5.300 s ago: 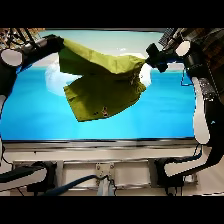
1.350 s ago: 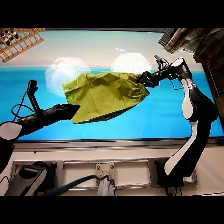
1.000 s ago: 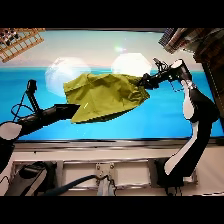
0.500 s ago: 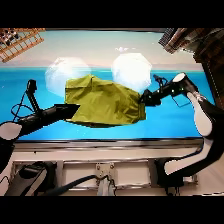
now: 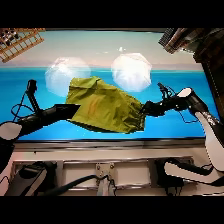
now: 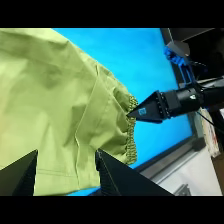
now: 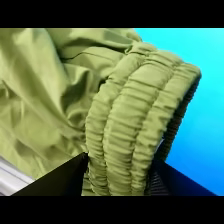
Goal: Fold the clothes and pants, and hang the long-sleeved shirts on hangers.
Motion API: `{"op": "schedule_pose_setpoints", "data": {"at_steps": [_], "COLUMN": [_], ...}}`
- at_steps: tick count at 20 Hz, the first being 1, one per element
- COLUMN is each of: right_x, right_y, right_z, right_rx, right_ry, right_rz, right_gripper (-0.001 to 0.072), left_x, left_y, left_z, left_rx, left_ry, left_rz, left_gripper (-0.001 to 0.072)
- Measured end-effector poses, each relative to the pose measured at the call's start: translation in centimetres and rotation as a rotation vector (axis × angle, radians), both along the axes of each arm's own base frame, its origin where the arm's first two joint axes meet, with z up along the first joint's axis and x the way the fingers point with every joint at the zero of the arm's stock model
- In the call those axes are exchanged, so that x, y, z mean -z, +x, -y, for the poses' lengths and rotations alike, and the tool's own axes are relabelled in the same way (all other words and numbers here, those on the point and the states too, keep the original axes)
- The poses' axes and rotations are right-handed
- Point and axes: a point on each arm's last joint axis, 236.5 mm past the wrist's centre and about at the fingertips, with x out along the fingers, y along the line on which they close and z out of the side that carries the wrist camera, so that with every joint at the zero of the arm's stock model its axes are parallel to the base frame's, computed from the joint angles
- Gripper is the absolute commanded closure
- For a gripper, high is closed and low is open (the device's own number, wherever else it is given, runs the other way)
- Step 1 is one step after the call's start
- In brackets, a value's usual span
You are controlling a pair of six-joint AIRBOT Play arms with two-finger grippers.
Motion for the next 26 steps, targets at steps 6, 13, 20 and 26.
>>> {"op": "schedule_pose_setpoints", "data": {"at_steps": [6,13,20,26], "right_x": [-0.1,2.9,3.0,2.9], "right_y": [-0.9,-2.4,0.0,0.0], "right_z": [1.6,1.8,0.6,-0.4], "right_rx": [0.037,0.117,0.208,0.187], "right_ry": [-0.089,-0.108,-0.024,0.025], "right_rz": [0.014,-0.020,0.053,0.057], "right_gripper": [0.0103,0.0142,0.0142,0.0144], "left_x": [0.1,0.0,0.0,-0.3], "left_y": [-0.4,-0.7,-0.7,-0.7], "left_z": [0.2,0.4,0.5,0.8], "left_rx": [0.009,0.017,0.018,0.019], "left_ry": [-0.012,-0.021,-0.028,-0.047], "left_rz": [-0.021,-0.031,-0.034,-0.035], "left_gripper": [0.0428,0.0428,0.0428,0.0545]}}
